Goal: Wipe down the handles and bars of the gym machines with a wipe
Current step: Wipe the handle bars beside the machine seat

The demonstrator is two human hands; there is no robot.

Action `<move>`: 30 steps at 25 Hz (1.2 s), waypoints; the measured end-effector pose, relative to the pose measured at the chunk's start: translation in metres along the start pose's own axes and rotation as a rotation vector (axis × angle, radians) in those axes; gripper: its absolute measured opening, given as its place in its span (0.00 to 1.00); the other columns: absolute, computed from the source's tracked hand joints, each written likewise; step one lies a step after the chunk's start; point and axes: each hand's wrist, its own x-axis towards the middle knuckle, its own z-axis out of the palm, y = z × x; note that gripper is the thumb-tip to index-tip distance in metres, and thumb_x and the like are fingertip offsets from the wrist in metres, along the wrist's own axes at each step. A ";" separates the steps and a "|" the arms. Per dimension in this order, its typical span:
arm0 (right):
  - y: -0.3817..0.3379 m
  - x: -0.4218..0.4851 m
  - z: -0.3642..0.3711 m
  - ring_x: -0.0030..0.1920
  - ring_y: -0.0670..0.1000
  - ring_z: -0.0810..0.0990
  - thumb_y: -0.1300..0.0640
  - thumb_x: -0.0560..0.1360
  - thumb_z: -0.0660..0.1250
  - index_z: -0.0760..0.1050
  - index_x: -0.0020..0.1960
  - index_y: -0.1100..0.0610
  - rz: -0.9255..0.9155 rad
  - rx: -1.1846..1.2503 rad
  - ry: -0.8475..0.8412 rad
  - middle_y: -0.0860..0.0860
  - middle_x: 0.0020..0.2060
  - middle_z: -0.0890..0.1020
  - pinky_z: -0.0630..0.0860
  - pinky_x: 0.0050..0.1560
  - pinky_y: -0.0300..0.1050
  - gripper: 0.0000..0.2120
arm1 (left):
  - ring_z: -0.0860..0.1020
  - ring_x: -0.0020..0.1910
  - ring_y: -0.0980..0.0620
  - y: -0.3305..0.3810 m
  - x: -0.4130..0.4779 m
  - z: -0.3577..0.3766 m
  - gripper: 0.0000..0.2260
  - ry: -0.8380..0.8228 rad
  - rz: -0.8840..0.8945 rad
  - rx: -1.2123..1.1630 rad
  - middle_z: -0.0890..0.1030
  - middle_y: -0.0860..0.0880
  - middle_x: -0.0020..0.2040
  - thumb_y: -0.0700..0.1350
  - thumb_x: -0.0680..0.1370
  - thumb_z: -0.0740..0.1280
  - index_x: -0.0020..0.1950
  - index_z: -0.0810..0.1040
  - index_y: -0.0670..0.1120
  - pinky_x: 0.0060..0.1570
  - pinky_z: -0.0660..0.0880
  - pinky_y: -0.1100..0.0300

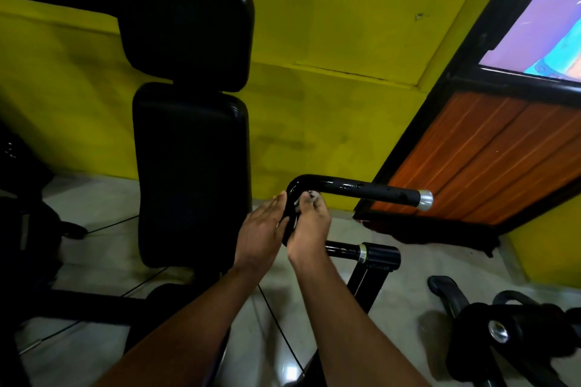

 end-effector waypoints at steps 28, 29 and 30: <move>-0.086 0.024 -0.025 0.61 0.61 0.77 0.67 0.74 0.66 0.77 0.62 0.61 -1.224 -1.895 -0.447 0.59 0.60 0.79 0.76 0.57 0.53 0.17 | 0.72 0.70 0.48 -0.001 0.025 -0.010 0.23 0.065 0.153 -0.001 0.73 0.46 0.71 0.47 0.79 0.62 0.73 0.69 0.43 0.63 0.72 0.51; -0.091 0.025 -0.024 0.61 0.60 0.77 0.66 0.75 0.65 0.76 0.63 0.60 -1.223 -1.914 -0.494 0.58 0.60 0.79 0.77 0.56 0.52 0.17 | 0.72 0.70 0.48 -0.001 0.027 -0.010 0.23 0.066 0.160 0.004 0.73 0.46 0.71 0.47 0.79 0.62 0.73 0.69 0.43 0.63 0.72 0.51; -0.098 0.027 -0.022 0.59 0.60 0.78 0.66 0.76 0.64 0.76 0.63 0.59 -1.153 -1.923 -0.452 0.57 0.59 0.79 0.77 0.53 0.52 0.16 | 0.72 0.70 0.49 0.000 0.030 -0.010 0.23 0.063 0.166 0.009 0.73 0.46 0.71 0.47 0.79 0.62 0.73 0.69 0.43 0.63 0.72 0.52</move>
